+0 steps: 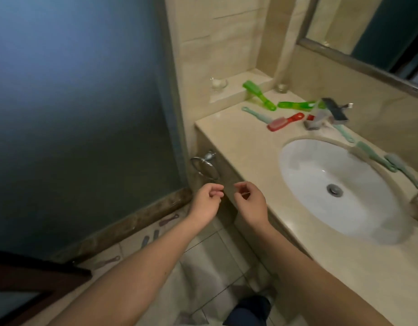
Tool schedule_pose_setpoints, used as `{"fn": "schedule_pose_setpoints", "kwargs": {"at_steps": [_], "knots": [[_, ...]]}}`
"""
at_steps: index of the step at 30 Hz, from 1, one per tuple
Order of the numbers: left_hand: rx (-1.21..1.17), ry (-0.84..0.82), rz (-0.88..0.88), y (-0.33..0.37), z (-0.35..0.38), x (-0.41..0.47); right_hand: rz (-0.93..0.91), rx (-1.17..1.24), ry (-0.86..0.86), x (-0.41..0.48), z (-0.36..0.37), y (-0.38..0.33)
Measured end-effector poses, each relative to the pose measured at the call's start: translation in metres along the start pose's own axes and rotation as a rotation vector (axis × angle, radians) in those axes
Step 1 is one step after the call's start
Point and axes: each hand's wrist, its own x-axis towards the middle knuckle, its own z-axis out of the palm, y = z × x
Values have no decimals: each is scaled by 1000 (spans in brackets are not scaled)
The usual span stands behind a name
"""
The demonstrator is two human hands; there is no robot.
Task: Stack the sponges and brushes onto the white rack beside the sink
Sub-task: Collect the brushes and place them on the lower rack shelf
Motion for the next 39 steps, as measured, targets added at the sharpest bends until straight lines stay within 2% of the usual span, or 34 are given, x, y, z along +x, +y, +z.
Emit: {"fn": "schedule_pose_setpoints", "kwargs": {"at_steps": [9,16,25,31,39], "knots": [[-51,262,-138,-88,-103,-40,-38,-106,-301,-33,107,-15],[-133,411,-270,-135,-154,-66,-26,-152,-526,-44,178,-22],[-222,520,-409,-198,-187,-20,10,-262,-718,0,264,0],[-311,561,-474,-297,-170,66,12,-349,-786,65,355,83],[-359,585,-506,-492,-128,195,-7,-417,-824,137,493,272]]}}
